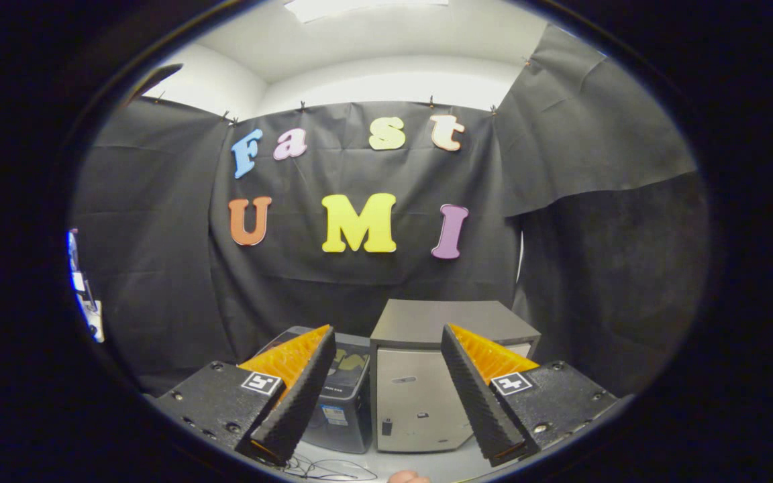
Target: Put the clothes into the washing machine and then close the washing machine lid.
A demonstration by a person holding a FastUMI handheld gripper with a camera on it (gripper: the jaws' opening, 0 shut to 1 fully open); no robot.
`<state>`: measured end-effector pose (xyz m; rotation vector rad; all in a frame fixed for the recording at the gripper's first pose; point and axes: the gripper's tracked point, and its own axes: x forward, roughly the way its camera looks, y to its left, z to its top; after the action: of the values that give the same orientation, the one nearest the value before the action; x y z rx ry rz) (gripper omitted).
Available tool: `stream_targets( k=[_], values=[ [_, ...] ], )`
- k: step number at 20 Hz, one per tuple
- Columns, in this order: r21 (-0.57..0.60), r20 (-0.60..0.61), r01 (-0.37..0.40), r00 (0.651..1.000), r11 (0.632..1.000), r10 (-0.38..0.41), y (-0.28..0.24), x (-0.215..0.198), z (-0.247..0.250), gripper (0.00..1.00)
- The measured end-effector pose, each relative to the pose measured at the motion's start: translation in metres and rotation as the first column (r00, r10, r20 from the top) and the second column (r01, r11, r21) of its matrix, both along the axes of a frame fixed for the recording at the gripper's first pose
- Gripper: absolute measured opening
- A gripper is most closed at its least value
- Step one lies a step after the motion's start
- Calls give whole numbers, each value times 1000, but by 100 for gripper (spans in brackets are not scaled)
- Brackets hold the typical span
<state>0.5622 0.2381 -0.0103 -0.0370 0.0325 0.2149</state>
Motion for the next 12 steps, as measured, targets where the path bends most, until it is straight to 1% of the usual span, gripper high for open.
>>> stream_targets(
  k=[12],
  values=[
    [3,10,5,1000,1000,-5,-1,0,4,99]
  ],
)
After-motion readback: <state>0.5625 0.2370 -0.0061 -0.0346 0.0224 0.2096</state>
